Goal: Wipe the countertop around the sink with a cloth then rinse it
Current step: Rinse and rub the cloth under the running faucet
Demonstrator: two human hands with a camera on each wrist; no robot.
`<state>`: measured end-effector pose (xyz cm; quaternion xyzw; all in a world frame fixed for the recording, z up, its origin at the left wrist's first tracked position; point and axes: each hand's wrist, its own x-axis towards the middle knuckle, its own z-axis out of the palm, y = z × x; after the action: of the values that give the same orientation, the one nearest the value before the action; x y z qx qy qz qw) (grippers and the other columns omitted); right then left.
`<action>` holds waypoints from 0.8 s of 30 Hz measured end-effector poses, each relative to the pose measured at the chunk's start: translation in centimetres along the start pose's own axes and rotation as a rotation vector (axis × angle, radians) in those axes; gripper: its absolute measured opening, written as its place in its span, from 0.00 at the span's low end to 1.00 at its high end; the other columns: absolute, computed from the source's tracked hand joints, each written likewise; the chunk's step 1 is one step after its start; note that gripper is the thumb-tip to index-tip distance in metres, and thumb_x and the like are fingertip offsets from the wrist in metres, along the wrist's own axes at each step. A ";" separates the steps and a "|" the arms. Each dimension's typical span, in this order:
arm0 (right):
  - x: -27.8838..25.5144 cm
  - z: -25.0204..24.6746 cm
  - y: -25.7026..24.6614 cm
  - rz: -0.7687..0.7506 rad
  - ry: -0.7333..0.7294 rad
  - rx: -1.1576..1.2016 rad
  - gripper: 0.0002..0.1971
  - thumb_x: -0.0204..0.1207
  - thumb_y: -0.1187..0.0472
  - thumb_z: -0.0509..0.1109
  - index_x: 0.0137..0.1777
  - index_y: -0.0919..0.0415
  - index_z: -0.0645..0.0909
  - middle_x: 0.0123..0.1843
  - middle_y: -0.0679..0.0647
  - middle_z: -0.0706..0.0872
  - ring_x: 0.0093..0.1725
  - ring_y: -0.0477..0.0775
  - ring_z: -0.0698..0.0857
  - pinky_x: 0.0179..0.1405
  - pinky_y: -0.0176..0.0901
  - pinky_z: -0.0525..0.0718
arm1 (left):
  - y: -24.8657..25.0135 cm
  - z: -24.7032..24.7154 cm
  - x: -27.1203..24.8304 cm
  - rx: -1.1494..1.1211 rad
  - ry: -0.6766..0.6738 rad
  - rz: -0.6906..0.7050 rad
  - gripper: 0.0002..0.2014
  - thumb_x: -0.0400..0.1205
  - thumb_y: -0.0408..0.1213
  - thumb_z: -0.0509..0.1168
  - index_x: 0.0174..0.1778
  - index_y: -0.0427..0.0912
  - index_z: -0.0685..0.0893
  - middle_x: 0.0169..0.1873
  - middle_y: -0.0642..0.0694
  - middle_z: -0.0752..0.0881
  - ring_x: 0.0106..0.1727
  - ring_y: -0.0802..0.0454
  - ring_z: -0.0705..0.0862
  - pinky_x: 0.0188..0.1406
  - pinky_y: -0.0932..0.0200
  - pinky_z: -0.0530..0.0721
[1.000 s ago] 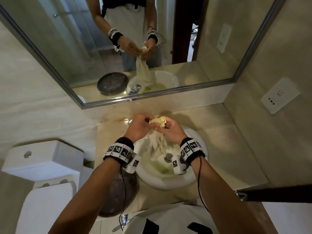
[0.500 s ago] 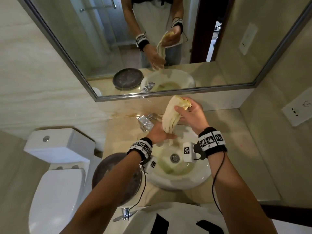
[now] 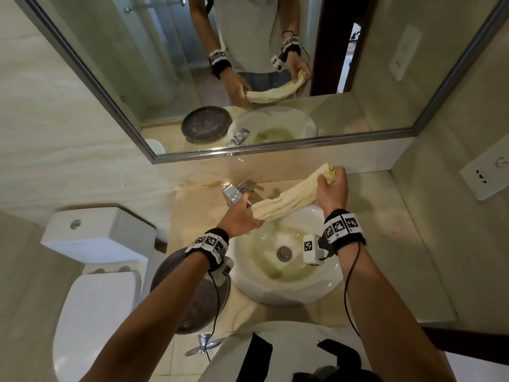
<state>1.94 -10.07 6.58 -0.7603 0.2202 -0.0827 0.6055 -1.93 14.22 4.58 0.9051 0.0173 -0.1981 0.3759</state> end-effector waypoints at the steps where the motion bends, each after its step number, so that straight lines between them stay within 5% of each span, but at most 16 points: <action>1: -0.1 0.1 -0.2 -0.009 -0.035 0.000 0.12 0.83 0.66 0.64 0.65 0.60 0.74 0.58 0.55 0.84 0.54 0.56 0.84 0.51 0.44 0.81 | 0.2 -0.2 0.2 -0.018 -0.003 -0.028 0.31 0.73 0.36 0.78 0.68 0.40 0.70 0.56 0.48 0.81 0.46 0.51 0.84 0.28 0.66 0.86; 4: -0.4 0.6 -0.6 -0.092 -0.236 -0.027 0.13 0.81 0.66 0.64 0.63 0.56 0.73 0.56 0.53 0.83 0.54 0.55 0.84 0.51 0.46 0.83 | 1.8 -0.6 0.2 -0.162 0.026 -0.055 0.18 0.76 0.37 0.75 0.55 0.38 0.76 0.52 0.42 0.83 0.45 0.50 0.83 0.37 0.56 0.86; 8: -1.5 1.8 -1.0 -0.220 -0.508 -0.103 0.13 0.77 0.66 0.66 0.56 0.49 0.74 0.57 0.54 0.87 0.55 0.57 0.87 0.57 0.55 0.86 | 4.0 -0.9 1.1 -0.514 -0.007 -0.162 0.33 0.61 0.44 0.85 0.60 0.38 0.83 0.51 0.41 0.89 0.47 0.49 0.89 0.39 0.57 0.89; 11: -2.5 2.2 -1.8 -0.318 -0.643 -0.107 0.15 0.78 0.73 0.65 0.56 0.53 0.76 0.54 0.51 0.86 0.51 0.53 0.86 0.51 0.48 0.84 | 5.6 -1.9 0.6 -0.729 -0.100 -0.150 0.24 0.74 0.39 0.77 0.63 0.33 0.84 0.51 0.40 0.88 0.51 0.45 0.89 0.57 0.50 0.88; 13: -2.4 2.0 -2.5 -0.319 -0.704 -0.078 0.19 0.78 0.74 0.65 0.63 0.53 0.77 0.59 0.48 0.85 0.54 0.48 0.86 0.54 0.42 0.84 | 6.2 -3.0 0.4 -0.871 -0.106 -0.124 0.06 0.81 0.36 0.66 0.48 0.38 0.87 0.46 0.40 0.88 0.50 0.42 0.88 0.64 0.45 0.84; 14: -2.2 1.9 -2.7 -0.307 -0.744 -0.067 0.23 0.78 0.73 0.66 0.69 0.52 0.76 0.64 0.48 0.84 0.58 0.46 0.86 0.58 0.39 0.83 | 6.4 -3.4 0.2 -0.942 -0.098 -0.146 0.08 0.83 0.35 0.62 0.44 0.37 0.86 0.44 0.38 0.88 0.48 0.41 0.87 0.63 0.47 0.83; 19: -2.3 2.0 -2.4 -0.298 -0.868 0.002 0.38 0.73 0.66 0.80 0.79 0.46 0.67 0.68 0.52 0.81 0.63 0.48 0.85 0.63 0.42 0.85 | 7.0 -4.8 0.0 -1.270 -0.140 -0.147 0.23 0.84 0.39 0.57 0.70 0.25 0.73 0.58 0.26 0.86 0.55 0.35 0.89 0.60 0.51 0.87; 24: -2.5 2.6 -1.5 -0.198 -0.756 0.095 0.25 0.70 0.67 0.83 0.64 0.56 0.78 0.51 0.49 0.86 0.48 0.46 0.86 0.51 0.44 0.85 | 7.1 -5.5 -0.1 -1.256 -0.243 -0.093 0.19 0.86 0.35 0.54 0.71 0.30 0.70 0.61 0.23 0.84 0.63 0.30 0.85 0.65 0.48 0.83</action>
<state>1.06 -6.38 7.67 -0.7258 -0.0967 0.1352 0.6675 1.15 12.91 12.91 0.4820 0.1264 -0.2675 0.8247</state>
